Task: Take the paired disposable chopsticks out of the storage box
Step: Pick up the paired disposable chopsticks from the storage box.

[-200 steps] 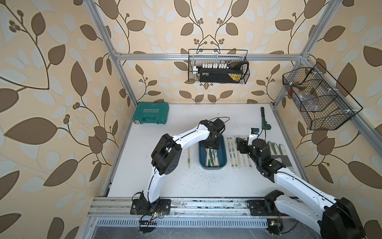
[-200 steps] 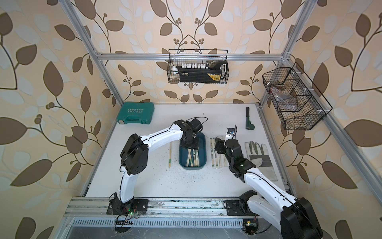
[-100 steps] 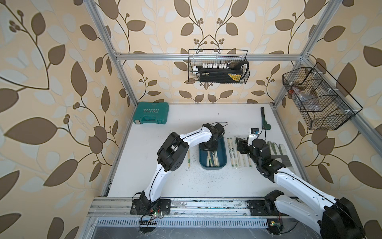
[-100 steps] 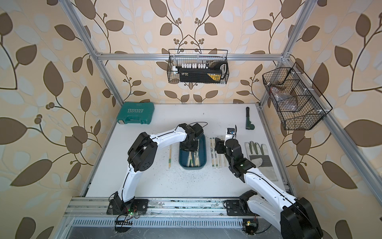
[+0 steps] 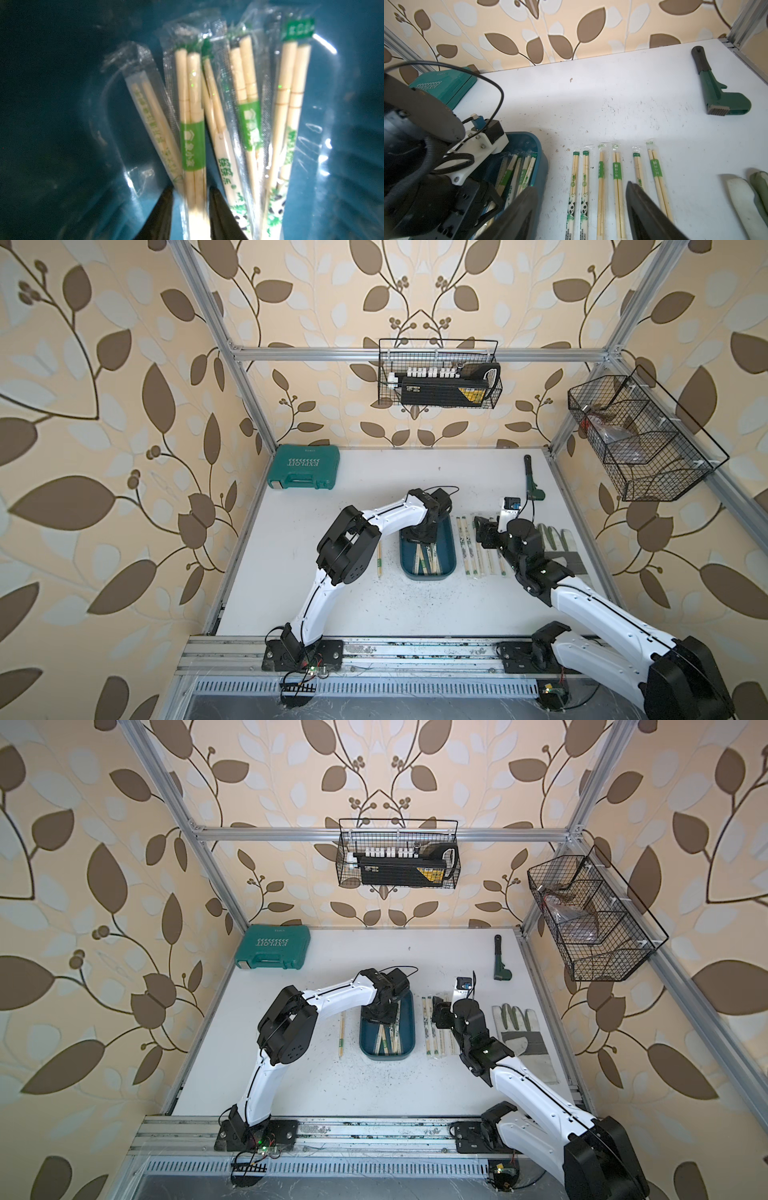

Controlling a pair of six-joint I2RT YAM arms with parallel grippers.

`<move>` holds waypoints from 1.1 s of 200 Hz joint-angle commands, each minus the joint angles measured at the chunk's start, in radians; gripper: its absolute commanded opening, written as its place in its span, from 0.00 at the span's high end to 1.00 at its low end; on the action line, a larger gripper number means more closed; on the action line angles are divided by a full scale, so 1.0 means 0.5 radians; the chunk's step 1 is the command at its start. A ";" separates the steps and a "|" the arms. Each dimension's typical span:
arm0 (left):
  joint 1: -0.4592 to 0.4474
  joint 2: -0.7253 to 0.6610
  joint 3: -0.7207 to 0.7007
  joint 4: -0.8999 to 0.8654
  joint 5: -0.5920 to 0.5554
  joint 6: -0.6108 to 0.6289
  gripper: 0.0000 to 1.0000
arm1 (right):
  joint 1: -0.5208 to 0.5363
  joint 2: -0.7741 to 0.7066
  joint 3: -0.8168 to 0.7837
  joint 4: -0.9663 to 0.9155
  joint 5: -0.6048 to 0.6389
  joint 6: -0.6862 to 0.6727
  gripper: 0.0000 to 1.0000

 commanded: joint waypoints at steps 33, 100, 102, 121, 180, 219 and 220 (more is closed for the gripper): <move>0.011 -0.114 0.036 -0.080 -0.051 -0.007 0.78 | -0.003 0.023 0.049 0.002 -0.030 -0.014 0.30; -0.008 -0.130 0.092 -0.131 -0.076 0.005 0.74 | -0.003 0.026 0.052 0.000 -0.040 -0.014 0.30; -0.008 -0.130 0.094 -0.133 -0.076 0.005 0.75 | -0.005 0.026 0.054 0.004 -0.041 -0.012 0.30; -0.017 -0.133 0.110 -0.156 -0.085 0.006 0.82 | -0.004 0.027 0.053 0.001 -0.044 -0.014 0.30; -0.020 -0.114 0.140 -0.166 -0.082 0.030 0.95 | -0.004 0.024 0.054 0.002 -0.037 -0.014 0.30; -0.018 -0.136 0.159 -0.180 -0.098 0.045 1.00 | -0.004 0.027 0.055 0.002 -0.037 -0.014 0.30; -0.018 -0.136 0.161 -0.182 -0.099 0.043 1.00 | -0.005 0.028 0.055 -0.001 -0.035 -0.012 0.30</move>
